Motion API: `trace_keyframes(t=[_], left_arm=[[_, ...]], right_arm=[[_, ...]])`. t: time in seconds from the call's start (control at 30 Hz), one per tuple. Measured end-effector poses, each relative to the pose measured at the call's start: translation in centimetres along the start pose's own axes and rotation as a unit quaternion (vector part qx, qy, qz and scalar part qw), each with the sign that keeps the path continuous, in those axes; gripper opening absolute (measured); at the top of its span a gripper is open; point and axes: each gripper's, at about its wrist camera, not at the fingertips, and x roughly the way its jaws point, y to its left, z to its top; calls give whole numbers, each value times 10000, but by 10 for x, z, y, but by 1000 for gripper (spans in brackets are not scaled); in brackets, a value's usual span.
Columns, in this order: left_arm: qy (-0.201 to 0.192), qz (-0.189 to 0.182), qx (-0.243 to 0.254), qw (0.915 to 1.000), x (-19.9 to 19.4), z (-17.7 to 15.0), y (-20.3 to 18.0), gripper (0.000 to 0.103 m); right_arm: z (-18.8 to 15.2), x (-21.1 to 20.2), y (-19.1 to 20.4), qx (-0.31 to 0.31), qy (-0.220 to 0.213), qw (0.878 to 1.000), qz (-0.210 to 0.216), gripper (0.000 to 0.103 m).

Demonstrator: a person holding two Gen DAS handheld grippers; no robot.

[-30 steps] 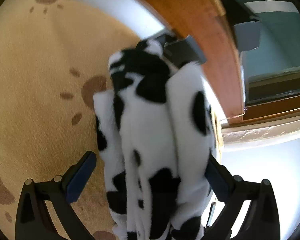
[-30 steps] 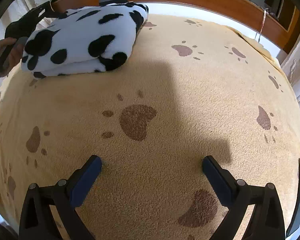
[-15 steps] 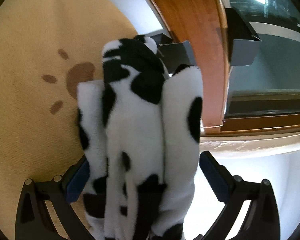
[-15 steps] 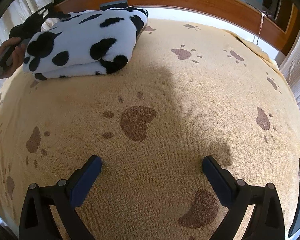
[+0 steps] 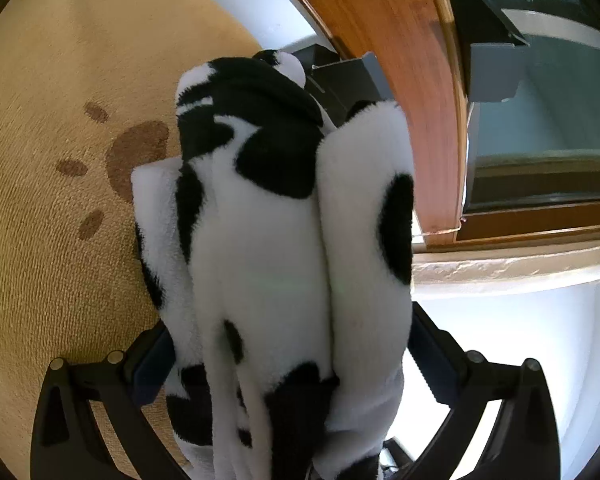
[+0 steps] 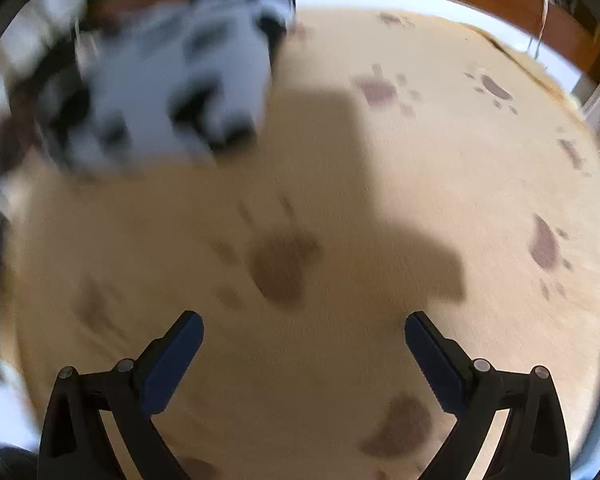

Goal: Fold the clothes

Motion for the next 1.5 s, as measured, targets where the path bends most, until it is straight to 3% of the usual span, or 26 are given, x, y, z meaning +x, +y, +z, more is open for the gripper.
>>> trace_keyframes(t=[0.17, 0.37, 0.43, 0.53, 0.63, 0.77, 0.9, 0.97, 1.07, 1.17, 1.23, 1.3, 1.37, 1.4, 1.5], left_arm=[[-12, -13, 21, 10000, -3, -1, -1, 103], [-30, -62, 82, 9999, -8, -3, -1, 103], [-48, -60, 133, 9999, -10, -4, -2, 103], [-106, -27, 228, 9997, -13, -7, -3, 103], [-206, 30, 368, 9991, -15, -11, -6, 103], [-308, 99, 509, 9982, -18, -16, -9, 103], [-340, 124, 418, 9985, -22, -16, -9, 103], [-357, 134, 343, 9987, -24, -16, -9, 103], [-416, 90, 207, 9989, -28, -16, -7, 103], [-400, 140, 139, 9990, -32, -17, -7, 103], [-409, 376, 250, 9981, -27, -16, -19, 103], [-418, 611, 361, 9966, -23, -15, -30, 103], [-426, 846, 471, 9944, -18, -14, -42, 103], [-446, 962, 532, 9929, -18, -14, -47, 103], [-613, 1300, 738, 9869, -25, -21, -55, 103]], right_arm=[[64, -2, -21, 688, -329, 9902, 1167, 102], [142, 2, -45, 1472, -656, 9567, 2423, 102], [177, 27, -49, 1683, -443, 9586, 2254, 102], [197, 41, -51, 1809, -325, 9660, 1818, 102], [218, 39, -40, 1236, -469, 9833, 1248, 102], [253, 47, 6, 20, -577, 9980, 260, 102], [274, 84, 38, -900, -199, 9941, -578, 102], [279, 99, 45, -1056, -17, 9913, -790, 102], [284, 87, 56, -1146, -226, 9879, -1020, 102], [292, 50, 69, -1088, -748, 9891, -657, 102], [301, 28, 80, -986, -938, 9907, 50, 102], [312, 28, 94, -968, -632, 9894, 877, 102], [318, 40, 108, -939, -206, 9849, 1442, 102], [320, 49, 115, -945, -12, 9835, 1540, 102], [320, 78, 128, -1155, 244, 9887, 925, 102]])
